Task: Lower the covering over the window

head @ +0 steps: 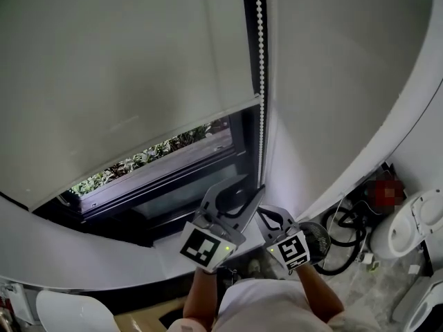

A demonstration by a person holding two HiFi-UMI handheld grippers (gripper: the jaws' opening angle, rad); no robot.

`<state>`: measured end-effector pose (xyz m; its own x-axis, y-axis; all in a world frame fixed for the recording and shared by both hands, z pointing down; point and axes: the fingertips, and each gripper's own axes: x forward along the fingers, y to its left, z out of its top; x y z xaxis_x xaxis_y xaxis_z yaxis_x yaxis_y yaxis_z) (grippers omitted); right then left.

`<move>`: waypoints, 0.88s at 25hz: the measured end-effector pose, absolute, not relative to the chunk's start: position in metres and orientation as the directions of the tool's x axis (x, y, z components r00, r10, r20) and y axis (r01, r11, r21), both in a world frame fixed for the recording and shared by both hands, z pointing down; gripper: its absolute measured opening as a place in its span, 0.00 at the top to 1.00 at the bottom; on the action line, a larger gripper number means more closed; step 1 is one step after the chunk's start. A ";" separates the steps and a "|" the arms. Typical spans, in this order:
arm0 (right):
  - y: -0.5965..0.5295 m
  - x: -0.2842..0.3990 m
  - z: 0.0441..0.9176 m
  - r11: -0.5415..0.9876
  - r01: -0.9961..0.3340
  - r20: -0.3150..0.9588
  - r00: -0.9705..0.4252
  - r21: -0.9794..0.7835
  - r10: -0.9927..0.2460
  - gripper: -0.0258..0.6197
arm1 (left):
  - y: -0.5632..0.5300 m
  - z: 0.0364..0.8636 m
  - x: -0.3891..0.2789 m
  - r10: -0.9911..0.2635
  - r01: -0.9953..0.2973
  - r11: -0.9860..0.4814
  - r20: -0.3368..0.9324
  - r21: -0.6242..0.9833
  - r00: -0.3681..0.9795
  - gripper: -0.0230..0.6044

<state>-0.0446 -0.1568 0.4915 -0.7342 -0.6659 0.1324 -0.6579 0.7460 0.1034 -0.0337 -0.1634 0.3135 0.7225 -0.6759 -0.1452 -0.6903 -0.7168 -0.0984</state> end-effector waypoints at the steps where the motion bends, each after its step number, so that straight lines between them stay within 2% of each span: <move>1: -0.156 -0.046 0.499 0.748 -0.656 0.147 -0.734 0.103 -0.663 0.94 | -0.165 0.312 -0.032 -0.676 -0.690 -0.717 -0.146 -0.099 0.722 0.76; 6: -0.152 -0.052 0.533 0.763 -0.638 0.215 -0.735 0.101 -0.643 0.94 | -0.172 0.312 -0.029 -0.682 -0.697 -0.710 -0.145 -0.099 0.716 0.77; 7: -0.152 -0.053 0.538 0.766 -0.635 0.227 -0.735 0.100 -0.639 0.94 | -0.173 0.313 -0.029 -0.687 -0.700 -0.706 -0.140 -0.107 0.713 0.81; 8: -0.152 -0.053 0.544 0.767 -0.634 0.237 -0.734 0.096 -0.637 0.94 | -0.174 0.315 -0.029 -0.692 -0.704 -0.700 -0.130 -0.122 0.710 0.89; 10: -0.153 -0.053 0.554 0.768 -0.635 0.256 -0.730 0.087 -0.633 0.94 | -0.175 0.324 -0.028 -0.702 -0.709 -0.687 -0.105 -0.158 0.704 0.92; 13: -0.154 -0.053 0.571 0.773 -0.629 0.301 -0.723 0.086 -0.622 0.94 | -0.177 0.342 -0.027 -0.722 -0.720 -0.668 -0.072 -0.190 0.688 0.93; 22: -0.151 -0.052 0.630 0.784 -0.619 0.424 -0.700 0.039 -0.574 0.94 | -0.179 0.409 -0.025 -0.725 -0.717 -0.685 0.020 -0.127 0.689 0.93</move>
